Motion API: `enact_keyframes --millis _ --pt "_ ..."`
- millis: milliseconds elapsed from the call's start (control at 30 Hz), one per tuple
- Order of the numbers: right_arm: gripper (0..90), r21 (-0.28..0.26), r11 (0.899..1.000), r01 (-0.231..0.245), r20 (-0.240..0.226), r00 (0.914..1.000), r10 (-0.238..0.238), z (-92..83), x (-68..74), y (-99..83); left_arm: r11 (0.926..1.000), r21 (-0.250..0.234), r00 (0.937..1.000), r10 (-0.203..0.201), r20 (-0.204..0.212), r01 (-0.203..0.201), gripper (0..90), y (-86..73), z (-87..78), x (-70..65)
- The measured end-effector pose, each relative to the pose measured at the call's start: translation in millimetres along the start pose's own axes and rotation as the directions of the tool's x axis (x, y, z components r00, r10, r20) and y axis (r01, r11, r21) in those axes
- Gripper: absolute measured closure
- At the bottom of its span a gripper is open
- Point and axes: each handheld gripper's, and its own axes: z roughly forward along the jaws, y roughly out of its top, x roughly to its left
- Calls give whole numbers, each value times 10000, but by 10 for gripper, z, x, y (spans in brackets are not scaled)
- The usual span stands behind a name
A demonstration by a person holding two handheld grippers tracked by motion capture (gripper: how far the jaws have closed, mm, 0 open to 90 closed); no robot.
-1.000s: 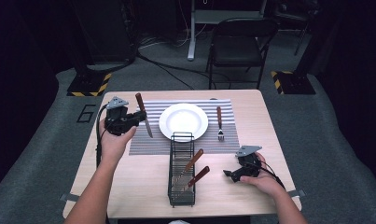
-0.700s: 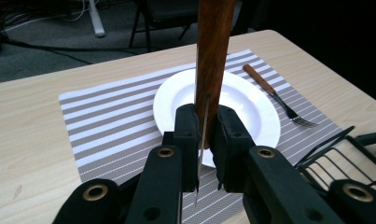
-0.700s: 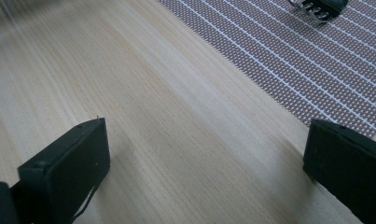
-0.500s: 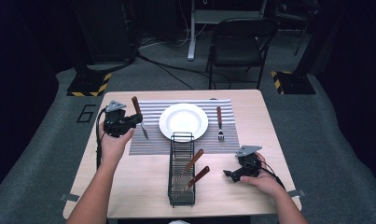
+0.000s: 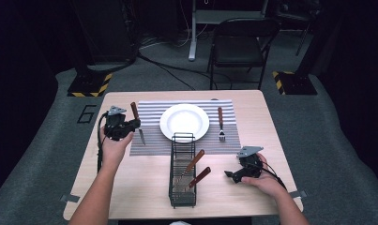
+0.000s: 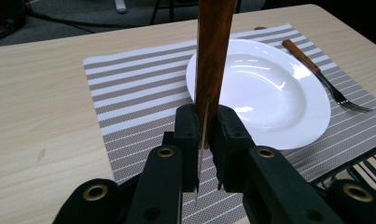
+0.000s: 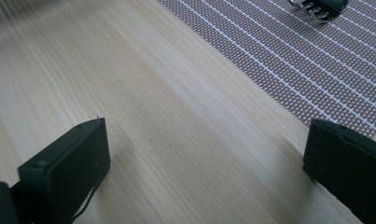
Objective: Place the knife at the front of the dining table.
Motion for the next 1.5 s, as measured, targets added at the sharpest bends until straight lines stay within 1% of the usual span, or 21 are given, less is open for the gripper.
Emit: enact_keyframes --millis 300,500,633,767,967,1067,1200,1267,1300,1400,1500 --pt "0 2 10000 2 1 10000 -2 0 0 0 9996 224 9997 -149 -175 153 808 -74 72 56" --pt "0 2 10000 1 0 10000 -1 0 0 0 9993 317 9996 -212 -161 217 808 -96 103 68" --pt "0 2 10000 2 0 10000 -2 0 0 0 9989 375 9995 -283 -150 288 808 -101 157 64" --pt "0 3 10000 4 1 10000 -4 0 0 0 9983 512 9995 -256 -157 264 808 -101 223 61" --pt "0 -1 10000 3 1 10000 -3 0 0 0 9985 432 9992 -321 -233 330 808 -84 289 45" --pt "0 3 10000 1 -1 10000 -1 0 0 0 9983 511 9993 -253 -267 267 808 -62 330 40" --pt "0 2 10000 2 0 10000 -2 0 0 0 9979 381 9983 -515 -284 526 808 -56 397 63" --pt "0 10 10000 20 -7 10000 -20 -1 -1 0 9974 423 9979 -575 -291 587 808 -47 432 89" --pt "0 6 10000 18 -7 10000 -18 -1 -1 0 9973 354 9976 -629 -296 639 807 -49 448 91" --pt "0 2 10000 7 2 10000 -7 0 0 0 9972 292 9972 -684 -318 693 808 -48 490 84" --pt "0 3 10000 6 -1 10000 -6 0 -1 0 9972 355 9973 -649 -340 661 808 -30 530 77"
